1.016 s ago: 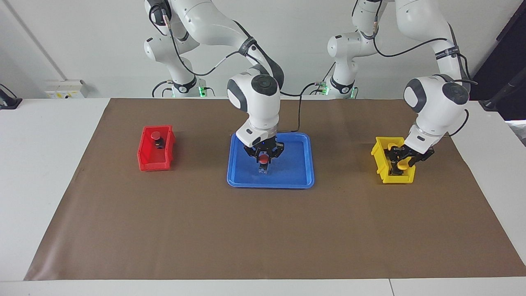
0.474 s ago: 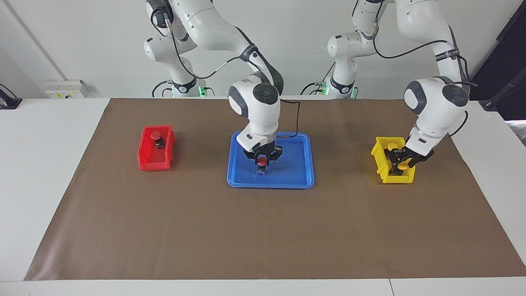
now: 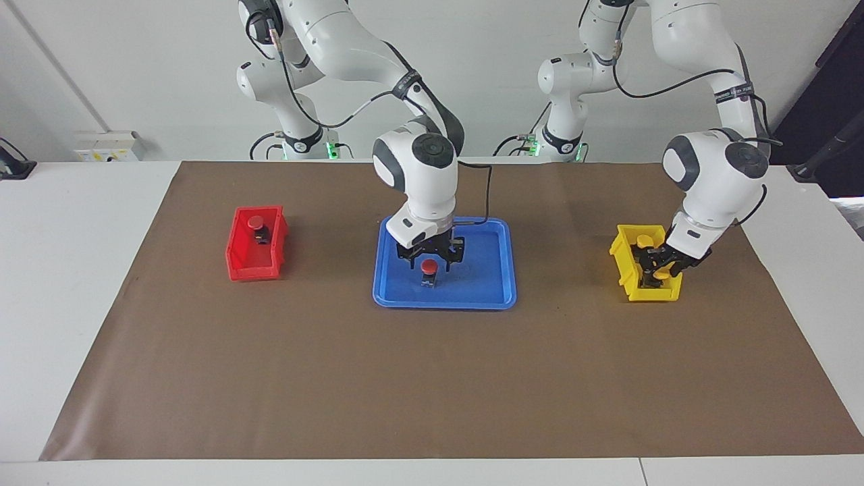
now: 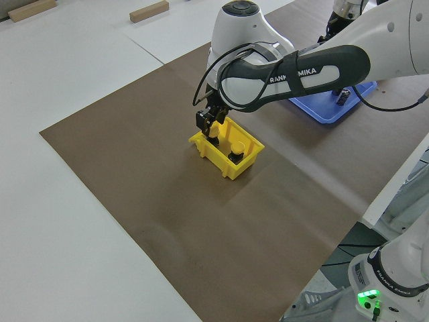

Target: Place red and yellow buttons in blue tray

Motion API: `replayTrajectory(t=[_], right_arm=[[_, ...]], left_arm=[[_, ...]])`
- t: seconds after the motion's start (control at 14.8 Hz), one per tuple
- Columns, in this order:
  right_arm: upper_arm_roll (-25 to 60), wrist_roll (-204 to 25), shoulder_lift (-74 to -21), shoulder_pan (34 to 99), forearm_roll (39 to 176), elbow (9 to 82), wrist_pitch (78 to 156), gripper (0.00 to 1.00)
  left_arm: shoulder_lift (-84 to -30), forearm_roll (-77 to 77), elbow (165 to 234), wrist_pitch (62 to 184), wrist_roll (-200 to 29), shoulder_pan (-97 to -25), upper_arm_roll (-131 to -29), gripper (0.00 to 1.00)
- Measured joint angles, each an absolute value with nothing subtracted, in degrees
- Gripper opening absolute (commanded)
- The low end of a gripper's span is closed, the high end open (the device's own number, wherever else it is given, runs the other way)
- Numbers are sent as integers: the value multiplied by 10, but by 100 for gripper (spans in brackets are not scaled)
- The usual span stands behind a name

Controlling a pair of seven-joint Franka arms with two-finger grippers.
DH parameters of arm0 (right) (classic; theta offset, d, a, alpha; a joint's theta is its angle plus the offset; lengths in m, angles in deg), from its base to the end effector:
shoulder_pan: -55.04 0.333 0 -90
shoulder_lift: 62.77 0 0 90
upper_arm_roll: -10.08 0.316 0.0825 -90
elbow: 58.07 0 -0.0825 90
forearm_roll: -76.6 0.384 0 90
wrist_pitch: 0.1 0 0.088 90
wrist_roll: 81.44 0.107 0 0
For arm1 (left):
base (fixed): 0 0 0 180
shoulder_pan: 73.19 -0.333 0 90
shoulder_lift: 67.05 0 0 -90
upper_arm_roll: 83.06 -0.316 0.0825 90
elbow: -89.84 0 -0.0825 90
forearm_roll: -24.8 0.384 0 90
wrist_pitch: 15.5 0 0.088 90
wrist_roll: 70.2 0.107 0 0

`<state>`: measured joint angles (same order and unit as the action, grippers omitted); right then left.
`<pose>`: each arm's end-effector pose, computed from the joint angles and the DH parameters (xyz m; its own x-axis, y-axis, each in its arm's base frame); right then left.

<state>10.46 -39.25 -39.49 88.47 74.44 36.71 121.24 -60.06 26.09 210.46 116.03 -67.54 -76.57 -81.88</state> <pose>0.5599 0.3723 0.3811 0.9898 -0.1281 0.0628 -0.1273 -0.9917 -0.0155 0.5696 0.0225 0.3669 0.9975 -0.0227 0.0675 -0.0215 -0.9996 -0.0185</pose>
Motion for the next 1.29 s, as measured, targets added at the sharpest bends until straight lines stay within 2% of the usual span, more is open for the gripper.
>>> replayTrajectory(t=[0.14,0.41,0.54,0.75,0.95,1.08,1.29], right_arm=[[102,-393,-416,865,744,351,1198,99],[102,-452,-469,816,744,347,1141,99],[101,-495,-486,787,744,351,1112,99],[100,-588,-525,725,744,381,1073,99],[100,-697,-609,650,745,477,1068,99],[99,-767,-670,604,753,550,1070,99],[98,-864,-744,535,780,652,1096,96]], left_arm=[[-601,261,2105,1161,-676,-766,-819,47],[-601,261,2105,1161,-676,-766,-820,12],[-601,261,2105,1161,-677,-766,-820,2],[-603,260,2076,1101,-688,-764,-818,2],[-618,260,1954,932,-713,-731,-814,2],[-628,258,1906,892,-794,-683,-811,2],[-621,248,1903,900,-969,-563,-804,2]])
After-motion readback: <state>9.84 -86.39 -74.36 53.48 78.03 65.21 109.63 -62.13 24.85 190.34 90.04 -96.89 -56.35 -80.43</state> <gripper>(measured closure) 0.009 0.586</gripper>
